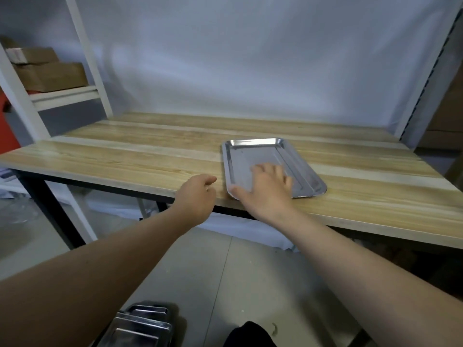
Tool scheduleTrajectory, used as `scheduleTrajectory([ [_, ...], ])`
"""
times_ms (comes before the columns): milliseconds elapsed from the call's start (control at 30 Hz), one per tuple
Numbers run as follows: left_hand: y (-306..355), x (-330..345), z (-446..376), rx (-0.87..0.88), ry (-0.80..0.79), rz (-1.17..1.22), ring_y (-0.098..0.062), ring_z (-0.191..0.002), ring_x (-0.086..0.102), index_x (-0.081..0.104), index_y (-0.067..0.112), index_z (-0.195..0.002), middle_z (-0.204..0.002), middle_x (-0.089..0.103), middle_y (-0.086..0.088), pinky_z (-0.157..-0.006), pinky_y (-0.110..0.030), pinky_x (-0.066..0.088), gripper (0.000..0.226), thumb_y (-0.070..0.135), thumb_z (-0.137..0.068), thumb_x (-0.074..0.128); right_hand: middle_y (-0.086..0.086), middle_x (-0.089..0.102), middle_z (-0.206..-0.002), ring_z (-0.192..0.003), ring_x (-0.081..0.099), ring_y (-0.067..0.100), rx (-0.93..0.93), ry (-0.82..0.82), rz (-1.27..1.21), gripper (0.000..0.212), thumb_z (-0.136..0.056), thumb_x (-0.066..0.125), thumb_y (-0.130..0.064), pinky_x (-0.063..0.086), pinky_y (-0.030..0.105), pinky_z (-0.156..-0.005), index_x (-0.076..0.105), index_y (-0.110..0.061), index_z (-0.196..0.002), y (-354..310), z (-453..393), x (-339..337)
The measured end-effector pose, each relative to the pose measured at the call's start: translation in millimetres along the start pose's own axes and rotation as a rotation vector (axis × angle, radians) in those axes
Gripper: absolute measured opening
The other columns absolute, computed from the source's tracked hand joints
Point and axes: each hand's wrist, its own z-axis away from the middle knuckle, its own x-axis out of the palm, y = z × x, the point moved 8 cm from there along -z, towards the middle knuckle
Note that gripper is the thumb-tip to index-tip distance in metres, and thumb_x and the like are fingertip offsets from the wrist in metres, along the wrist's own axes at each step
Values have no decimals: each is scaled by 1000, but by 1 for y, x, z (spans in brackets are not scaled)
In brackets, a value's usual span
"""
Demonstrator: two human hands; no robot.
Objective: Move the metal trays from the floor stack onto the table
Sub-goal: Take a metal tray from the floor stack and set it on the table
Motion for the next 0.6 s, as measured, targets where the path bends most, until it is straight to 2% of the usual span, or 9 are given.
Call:
scheduleTrajectory([
  [33,0,0,-1,12,1,-18,-17,-130,47,45,15,-142,-146,48,-2,-105,-29,38,43,12,-99,43,7,45,-139,-130,32,28,-28,-34,42,65,-88,44,-62,26,42,-104,52,-13,-130,-12,-4,10],
  [100,-1,-1,-2,46,-9,-50,-18,-136,42,38,17,-146,-152,41,-1,-106,-28,35,47,11,-100,42,8,50,-127,-121,37,29,-53,-77,110,58,-91,41,-61,29,42,-98,59,-12,-116,-26,-12,22],
  [200,2,-4,-3,134,-27,-176,-17,-139,37,27,21,-151,-157,30,1,-108,-28,33,56,7,-98,41,9,51,-119,-115,41,29,-91,-145,170,33,-95,45,-39,30,41,-95,61,-13,-106,-29,-20,29],
  [300,9,-4,-11,241,0,-381,-17,-146,24,21,20,-153,-160,24,0,-119,-33,21,62,6,-96,42,7,48,-108,-111,44,29,-141,-207,177,14,-91,49,-26,29,40,-91,57,-16,-90,-19,-24,26],
  [367,16,3,-20,306,4,-526,-17,-149,16,16,21,-154,-162,18,0,-122,-35,14,64,11,-96,43,5,46,-99,-107,46,29,-177,-269,146,13,-89,52,-24,28,39,-84,50,-18,-77,-6,-25,21],
  [433,17,13,-31,340,-19,-645,-19,-150,12,15,22,-154,-163,15,-1,-122,-39,10,62,18,-98,42,6,53,-106,-110,49,28,-194,-331,86,9,-88,53,-16,29,39,-85,59,-19,-82,16,-25,12],
  [500,15,21,-44,339,-47,-702,-23,-145,26,30,22,-149,-157,30,-4,-120,-42,16,52,23,-98,39,2,57,-125,-121,49,23,-164,-366,23,34,-88,51,-7,32,44,-102,65,-26,-113,42,-22,-4],
  [533,15,21,-48,312,-53,-697,-24,-135,41,45,22,-141,-147,46,-6,-116,-43,27,43,26,-98,39,0,58,-128,-122,50,21,-132,-358,11,43,-87,49,-3,32,45,-108,63,-27,-121,55,-21,-12],
  [600,18,19,-51,251,-65,-651,-24,-100,62,64,20,-115,-112,68,-6,-91,-41,51,32,29,-98,39,0,63,-127,-118,54,23,-76,-276,55,48,-86,46,-1,37,44,-108,63,-28,-121,75,-23,-25],
])
